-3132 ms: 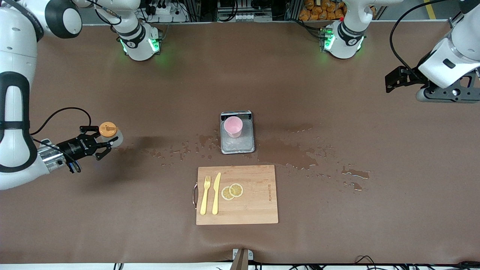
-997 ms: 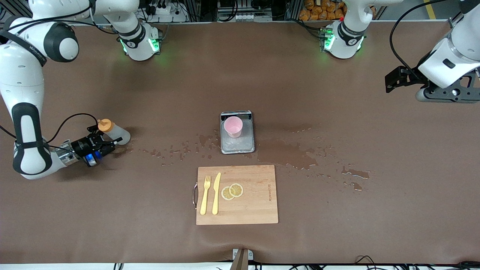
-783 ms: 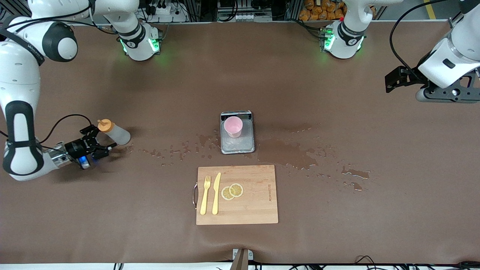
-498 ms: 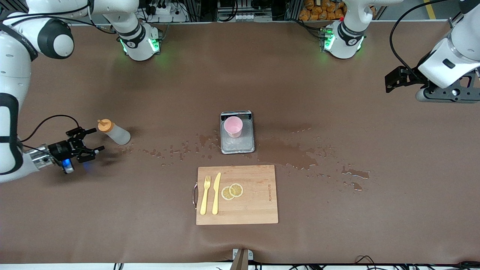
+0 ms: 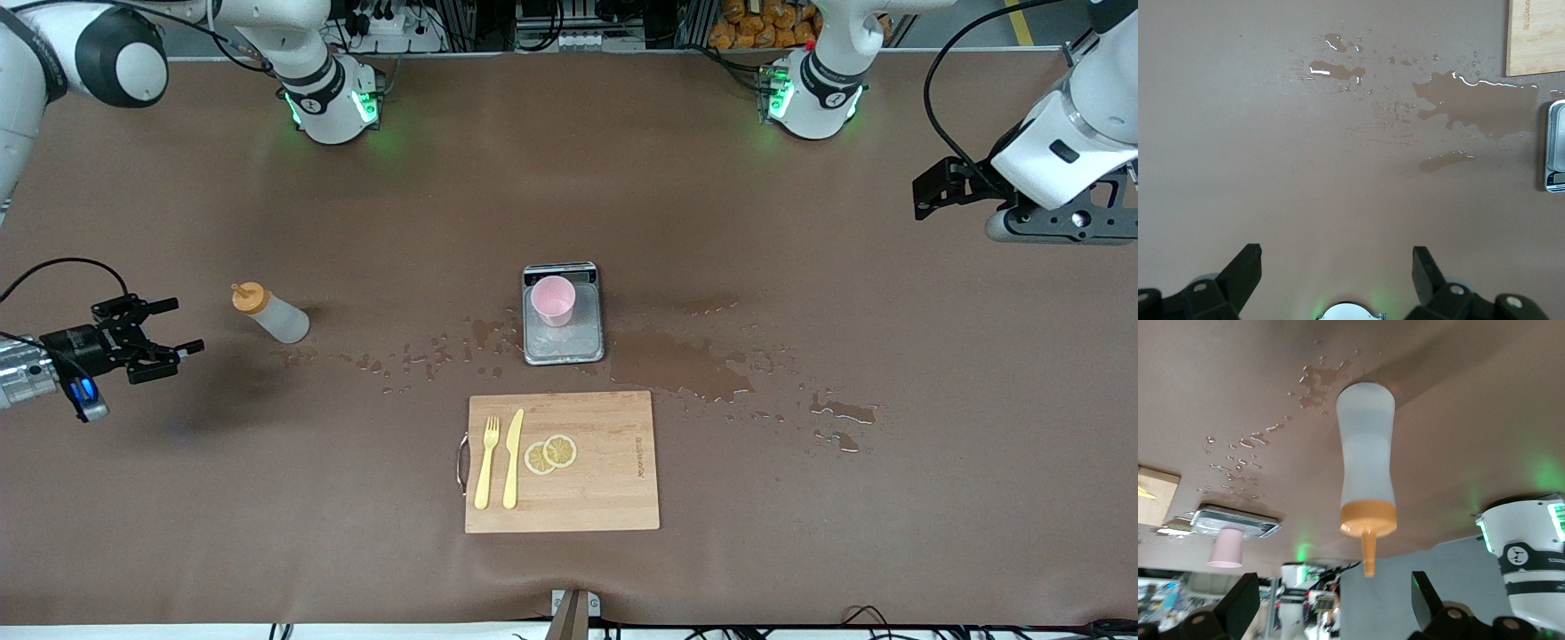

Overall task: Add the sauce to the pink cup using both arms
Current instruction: 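Open the right gripper to release the bottle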

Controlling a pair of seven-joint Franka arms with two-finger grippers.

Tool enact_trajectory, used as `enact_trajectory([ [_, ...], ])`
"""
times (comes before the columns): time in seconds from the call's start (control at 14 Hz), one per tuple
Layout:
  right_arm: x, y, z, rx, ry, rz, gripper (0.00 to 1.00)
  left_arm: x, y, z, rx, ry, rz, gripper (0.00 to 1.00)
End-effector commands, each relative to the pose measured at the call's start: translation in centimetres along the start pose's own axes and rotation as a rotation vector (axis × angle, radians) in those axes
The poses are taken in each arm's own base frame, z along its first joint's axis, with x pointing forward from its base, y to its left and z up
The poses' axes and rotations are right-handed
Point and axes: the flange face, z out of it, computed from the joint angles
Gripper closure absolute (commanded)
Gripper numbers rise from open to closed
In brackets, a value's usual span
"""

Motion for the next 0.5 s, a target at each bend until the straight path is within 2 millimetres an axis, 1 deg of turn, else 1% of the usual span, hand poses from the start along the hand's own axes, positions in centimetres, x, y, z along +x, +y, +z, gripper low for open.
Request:
enact_trajectory([
  [0.0, -4.1, -1.5, -1.4, -0.036, 0.070, -0.083, 0.00, -0.3, 0.0, -0.3, 0.013, 0.000, -0.015, 0.00],
  [0.07, -5.8, -1.9, -2.1, -0.035, 0.092, -0.131, 0.00, -0.3, 0.0, -0.3, 0.013, 0.000, -0.015, 0.00],
  [0.14, -8.0, -2.7, -2.8, -0.042, 0.122, -0.156, 0.00, -0.3, 0.0, -0.4, 0.013, 0.002, -0.015, 0.00],
  [0.28, -11.9, -4.6, -2.9, -0.118, 0.200, -0.174, 0.00, -0.4, 0.0, -0.5, 0.013, 0.002, -0.015, 0.00],
  [0.43, -16.3, -6.3, -3.2, -0.185, 0.294, -0.201, 0.00, -0.4, 0.0, -0.5, 0.013, 0.002, -0.015, 0.00],
])
